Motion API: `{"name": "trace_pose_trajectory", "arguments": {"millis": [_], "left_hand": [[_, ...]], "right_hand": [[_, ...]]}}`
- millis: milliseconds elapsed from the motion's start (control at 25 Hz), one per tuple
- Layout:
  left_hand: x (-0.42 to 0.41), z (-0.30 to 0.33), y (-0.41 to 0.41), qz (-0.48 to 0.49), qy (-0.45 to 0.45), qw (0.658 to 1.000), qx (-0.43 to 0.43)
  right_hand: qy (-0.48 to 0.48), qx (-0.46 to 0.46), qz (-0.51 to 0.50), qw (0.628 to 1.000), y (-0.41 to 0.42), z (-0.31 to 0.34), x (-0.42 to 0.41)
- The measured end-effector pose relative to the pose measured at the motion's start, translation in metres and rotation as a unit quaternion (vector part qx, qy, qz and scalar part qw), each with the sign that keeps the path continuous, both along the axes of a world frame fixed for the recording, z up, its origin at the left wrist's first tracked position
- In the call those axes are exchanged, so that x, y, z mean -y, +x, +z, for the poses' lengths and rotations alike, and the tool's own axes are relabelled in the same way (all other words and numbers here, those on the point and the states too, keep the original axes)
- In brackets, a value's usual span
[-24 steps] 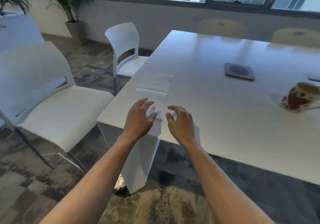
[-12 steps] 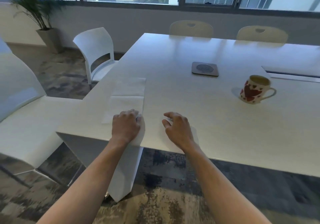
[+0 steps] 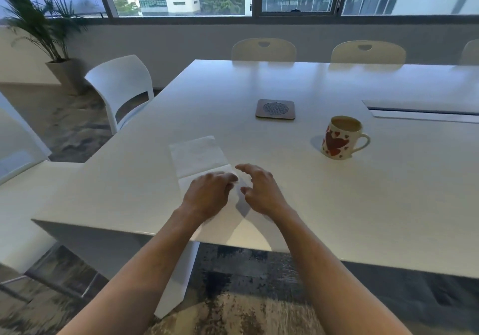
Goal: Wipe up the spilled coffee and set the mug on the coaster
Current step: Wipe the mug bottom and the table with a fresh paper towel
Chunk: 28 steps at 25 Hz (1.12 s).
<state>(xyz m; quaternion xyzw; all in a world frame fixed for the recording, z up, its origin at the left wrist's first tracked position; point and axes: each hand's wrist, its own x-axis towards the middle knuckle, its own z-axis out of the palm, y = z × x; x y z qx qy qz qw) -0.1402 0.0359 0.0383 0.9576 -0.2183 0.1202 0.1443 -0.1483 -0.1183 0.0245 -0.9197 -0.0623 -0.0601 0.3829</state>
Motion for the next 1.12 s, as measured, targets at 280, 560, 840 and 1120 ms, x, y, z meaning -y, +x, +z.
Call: {"name": "trace_pose_trajectory", "arguments": {"millis": [280, 560, 840, 1120], "left_hand": [[0.053, 0.043, 0.018, -0.162, -0.092, 0.975, -0.123], [0.057, 0.069, 0.058, -0.080, -0.238, 0.967, -0.030], [0.049, 0.025, 0.097, 0.099, -0.268, 0.942, -0.178], [0.071, -0.003, 0.110, 0.103, -0.148, 0.965, -0.190]], "right_hand": [[0.027, 0.000, 0.025, 0.999, 0.009, 0.006, 0.064], [0.121, -0.007, -0.061, 0.991, 0.023, 0.009, 0.095], [0.122, -0.025, -0.176, 0.976, 0.050, 0.003, 0.090], [-0.085, -0.047, -0.202, 0.975, 0.068, -0.002, 0.078]]}}
